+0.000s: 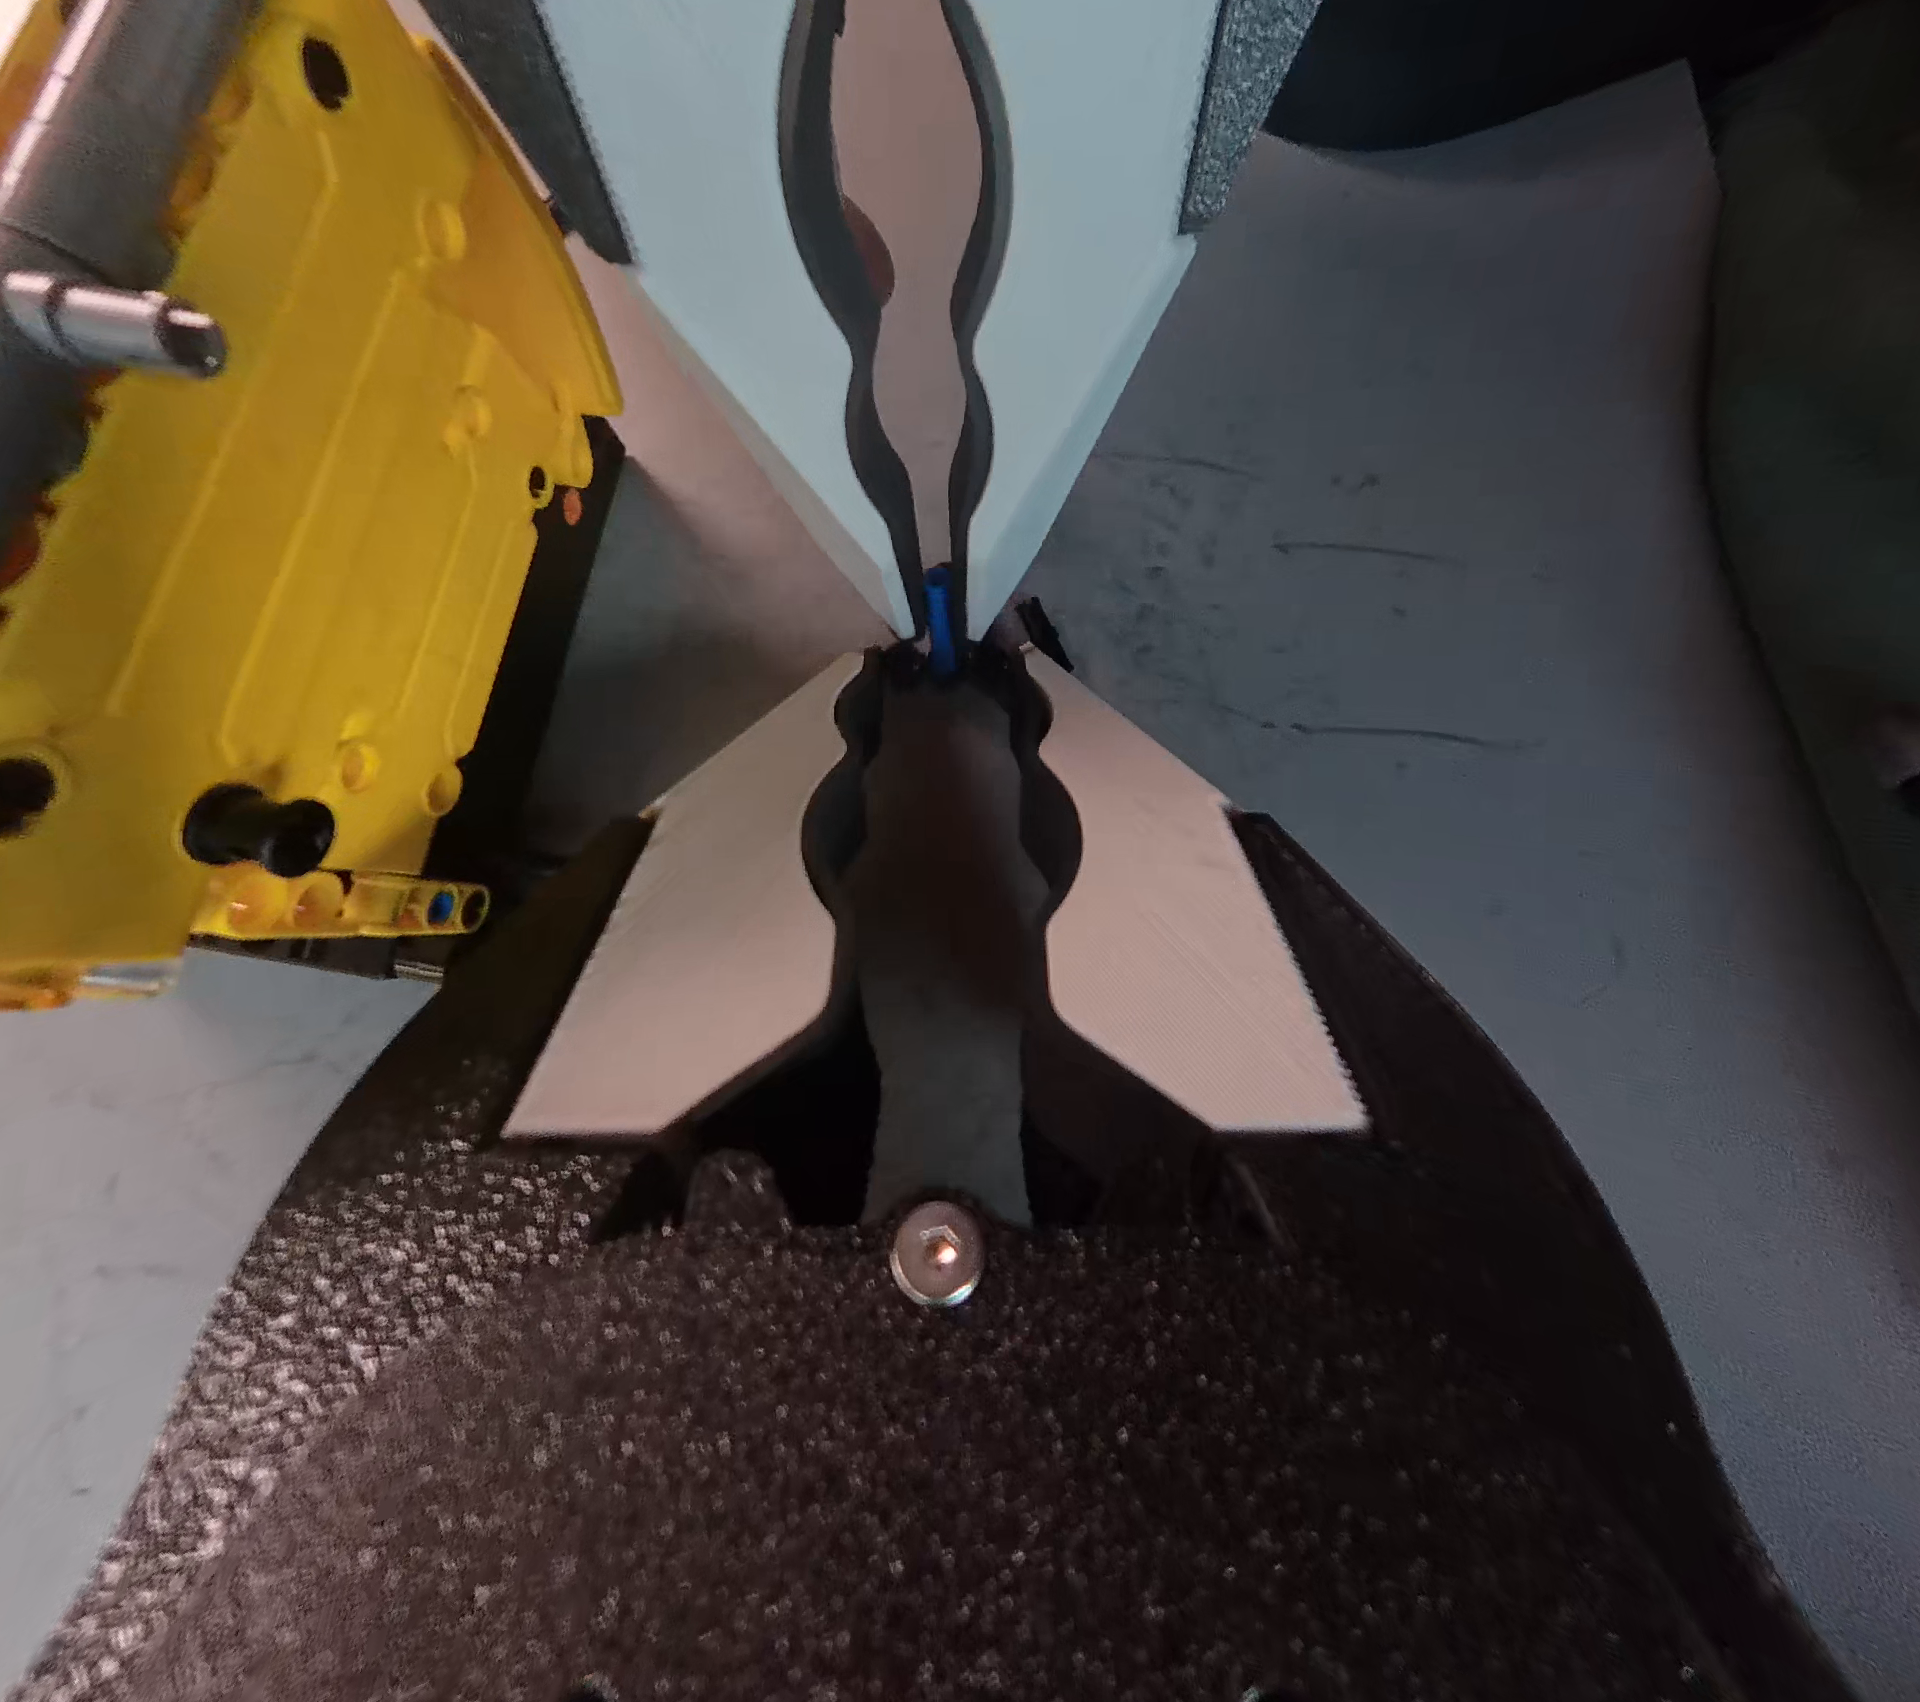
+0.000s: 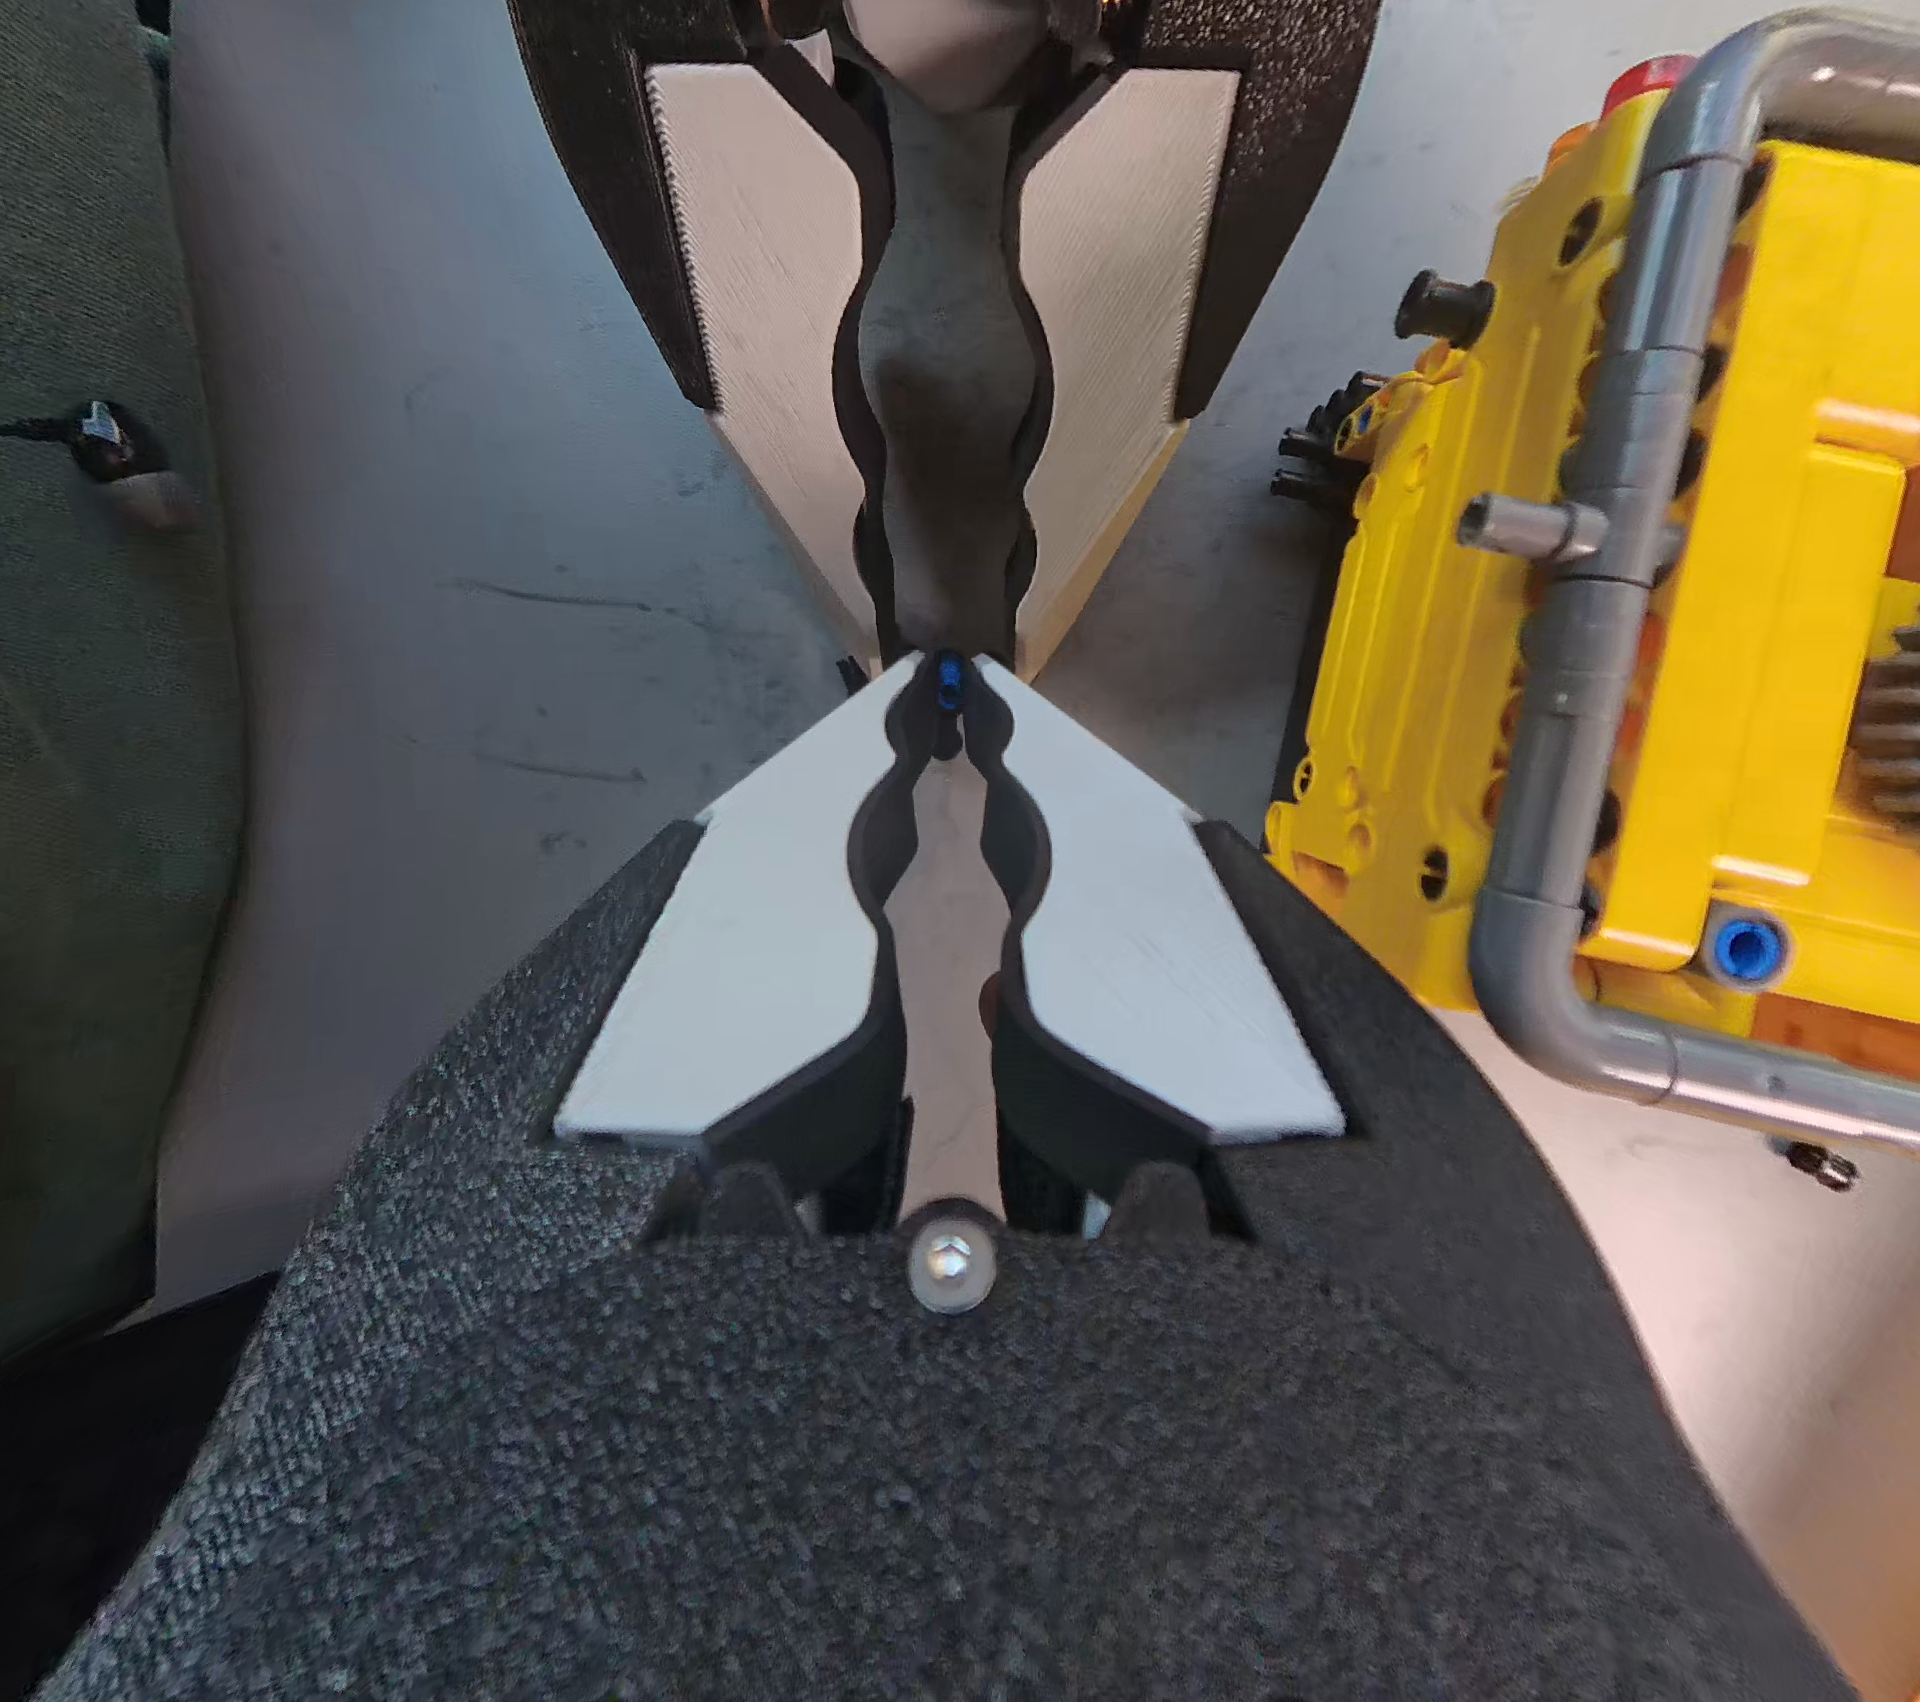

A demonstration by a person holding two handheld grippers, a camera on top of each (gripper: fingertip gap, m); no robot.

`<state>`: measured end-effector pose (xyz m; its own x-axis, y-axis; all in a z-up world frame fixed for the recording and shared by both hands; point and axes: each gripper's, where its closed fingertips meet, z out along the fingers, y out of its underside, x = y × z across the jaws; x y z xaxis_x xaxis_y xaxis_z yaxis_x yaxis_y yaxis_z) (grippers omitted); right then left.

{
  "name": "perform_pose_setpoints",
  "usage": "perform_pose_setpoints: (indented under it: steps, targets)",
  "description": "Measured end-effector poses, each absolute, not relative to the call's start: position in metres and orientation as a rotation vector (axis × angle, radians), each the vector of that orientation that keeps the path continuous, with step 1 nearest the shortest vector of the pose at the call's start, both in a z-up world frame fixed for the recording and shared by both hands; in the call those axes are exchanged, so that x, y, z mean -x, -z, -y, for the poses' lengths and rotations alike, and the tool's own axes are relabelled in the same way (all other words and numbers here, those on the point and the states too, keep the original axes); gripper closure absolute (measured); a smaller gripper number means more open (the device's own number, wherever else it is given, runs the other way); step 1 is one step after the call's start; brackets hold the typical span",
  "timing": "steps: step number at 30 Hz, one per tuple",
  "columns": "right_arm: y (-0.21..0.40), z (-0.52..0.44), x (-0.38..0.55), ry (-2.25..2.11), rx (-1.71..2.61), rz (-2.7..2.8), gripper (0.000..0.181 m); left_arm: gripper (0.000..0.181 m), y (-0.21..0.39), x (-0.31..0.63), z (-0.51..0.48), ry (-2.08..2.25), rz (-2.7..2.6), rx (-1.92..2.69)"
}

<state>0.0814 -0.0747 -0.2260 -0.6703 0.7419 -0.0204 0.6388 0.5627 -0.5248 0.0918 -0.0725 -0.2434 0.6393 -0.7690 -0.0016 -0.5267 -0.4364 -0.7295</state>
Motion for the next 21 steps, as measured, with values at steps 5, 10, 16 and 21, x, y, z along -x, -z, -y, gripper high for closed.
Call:
perform_pose_setpoints:
  steps: [5,10,16,21]
  targets:
    - [0.226,0.075,-0.081,-0.765,1.179,2.587,0.178,0.158,0.243,-0.091,0.073,0.420,-0.999,2.142]
    - [0.226,0.075,-0.081,-0.715,1.156,2.631,0.177,0.158,0.243,-0.092,0.073,0.418,-0.996,2.142]
    - [0.224,0.078,-0.079,-0.765,1.163,2.616,0.177,0.158,0.241,-0.090,0.075,0.417,-0.986,2.134]
    - [0.208,0.066,-0.081,-0.826,1.178,2.488,0.177,0.160,0.232,-0.080,0.082,0.446,-0.957,2.096]
